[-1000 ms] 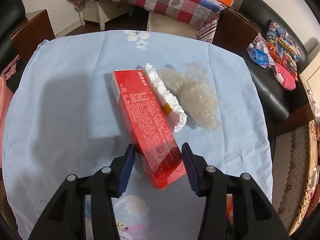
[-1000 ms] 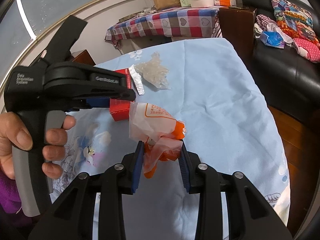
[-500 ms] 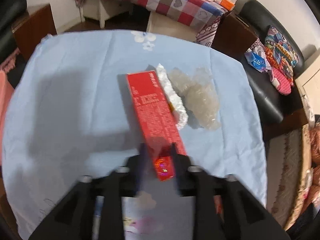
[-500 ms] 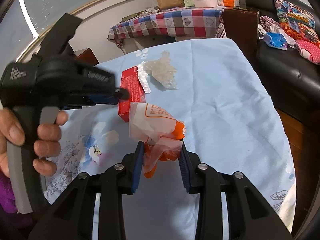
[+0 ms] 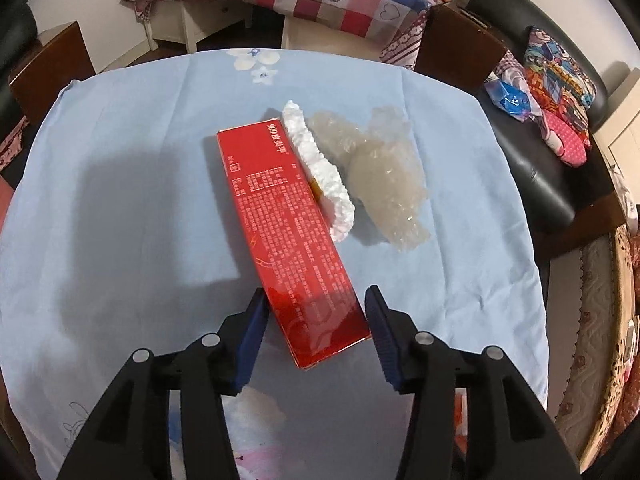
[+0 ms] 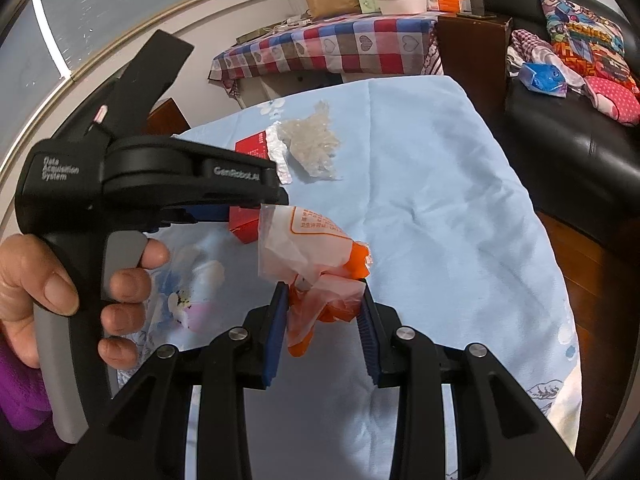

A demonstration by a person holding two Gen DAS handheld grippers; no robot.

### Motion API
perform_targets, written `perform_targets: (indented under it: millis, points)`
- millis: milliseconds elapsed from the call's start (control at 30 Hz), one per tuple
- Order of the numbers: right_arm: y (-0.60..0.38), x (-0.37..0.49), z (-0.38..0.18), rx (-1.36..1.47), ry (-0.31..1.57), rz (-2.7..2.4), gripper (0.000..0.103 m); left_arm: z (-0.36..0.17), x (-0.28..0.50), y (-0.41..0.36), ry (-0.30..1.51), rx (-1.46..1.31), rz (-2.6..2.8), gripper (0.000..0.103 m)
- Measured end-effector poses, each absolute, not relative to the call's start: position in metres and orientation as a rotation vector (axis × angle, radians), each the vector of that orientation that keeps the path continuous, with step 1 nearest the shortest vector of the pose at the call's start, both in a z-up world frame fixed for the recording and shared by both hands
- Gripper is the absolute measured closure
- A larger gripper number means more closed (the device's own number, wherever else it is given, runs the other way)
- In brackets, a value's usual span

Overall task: Collect trash
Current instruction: 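Grasp the red box with the left tool and lift it, then carry the red box with the left tool while the right tool carries the wrapper to the bucket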

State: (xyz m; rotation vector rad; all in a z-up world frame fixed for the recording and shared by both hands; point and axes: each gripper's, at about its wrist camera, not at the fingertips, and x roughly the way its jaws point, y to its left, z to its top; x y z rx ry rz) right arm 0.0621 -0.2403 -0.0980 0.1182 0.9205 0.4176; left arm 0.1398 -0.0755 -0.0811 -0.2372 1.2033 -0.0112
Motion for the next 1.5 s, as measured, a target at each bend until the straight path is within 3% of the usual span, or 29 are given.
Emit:
perform_targets:
  millis: [300,1500]
  points:
    - [-0.237,0.061,-0.099,0.112,0.92,0.431,0.069,-0.065,0.115,-0.059,1.154,-0.205,-0.04,0.06]
    - [-0.18,0.057,-0.056,0.053,0.819,0.531,0.069,-0.01,0.027,0.04,0.957,-0.193,0.058,0.061]
